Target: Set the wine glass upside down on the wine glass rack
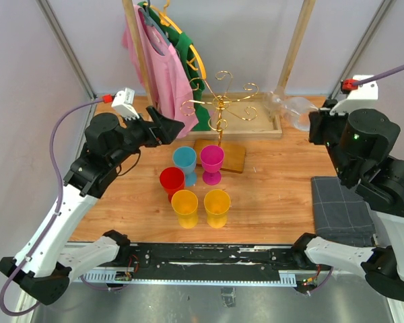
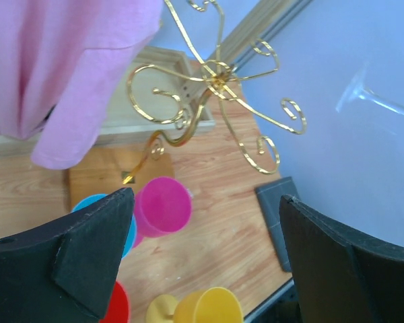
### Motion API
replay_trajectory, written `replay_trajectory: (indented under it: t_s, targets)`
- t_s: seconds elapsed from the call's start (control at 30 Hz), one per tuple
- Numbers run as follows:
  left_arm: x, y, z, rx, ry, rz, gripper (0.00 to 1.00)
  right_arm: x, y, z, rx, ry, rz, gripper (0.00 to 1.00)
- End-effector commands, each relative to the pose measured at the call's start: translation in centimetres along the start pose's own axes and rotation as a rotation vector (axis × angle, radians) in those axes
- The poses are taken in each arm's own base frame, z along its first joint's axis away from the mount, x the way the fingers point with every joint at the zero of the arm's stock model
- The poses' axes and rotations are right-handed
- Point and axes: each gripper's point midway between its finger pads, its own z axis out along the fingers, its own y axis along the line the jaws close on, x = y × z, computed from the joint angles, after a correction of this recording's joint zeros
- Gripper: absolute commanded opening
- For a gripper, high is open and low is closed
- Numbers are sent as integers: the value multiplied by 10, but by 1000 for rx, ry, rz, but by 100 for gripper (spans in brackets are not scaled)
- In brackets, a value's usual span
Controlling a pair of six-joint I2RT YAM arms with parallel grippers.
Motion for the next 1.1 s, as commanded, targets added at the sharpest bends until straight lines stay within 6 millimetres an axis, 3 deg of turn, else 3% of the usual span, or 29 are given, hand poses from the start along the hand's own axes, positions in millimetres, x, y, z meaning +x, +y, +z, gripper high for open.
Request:
replay_trajectory:
  t_s: [0.0, 0.23, 0.4, 0.6, 0.73, 0.9, 1.07]
  targets:
    - [-17, -38, 1, 166, -44, -53, 93, -69, 52, 0, -245, -249, 132, 1]
    - [-27, -67, 12, 331, -36, -103, 93, -107, 103, -19, -533, -383, 219, 1]
    - [-39, -65, 16, 449, -47, -212, 92, -121, 137, -38, -739, -409, 242, 1]
    - [-57, -61, 10, 532, -102, -254, 92, -126, 161, -47, -896, -400, 273, 1]
    - [-74, -51, -6, 616, -158, -307, 92, -135, 169, -39, -992, -386, 344, 1]
    - [-86, -28, -18, 604, -199, -343, 92, -144, 175, -9, -1079, -352, 445, 1]
    - [-101, -28, -23, 615, -240, -335, 92, -147, 190, 21, -1204, -287, 546, 1]
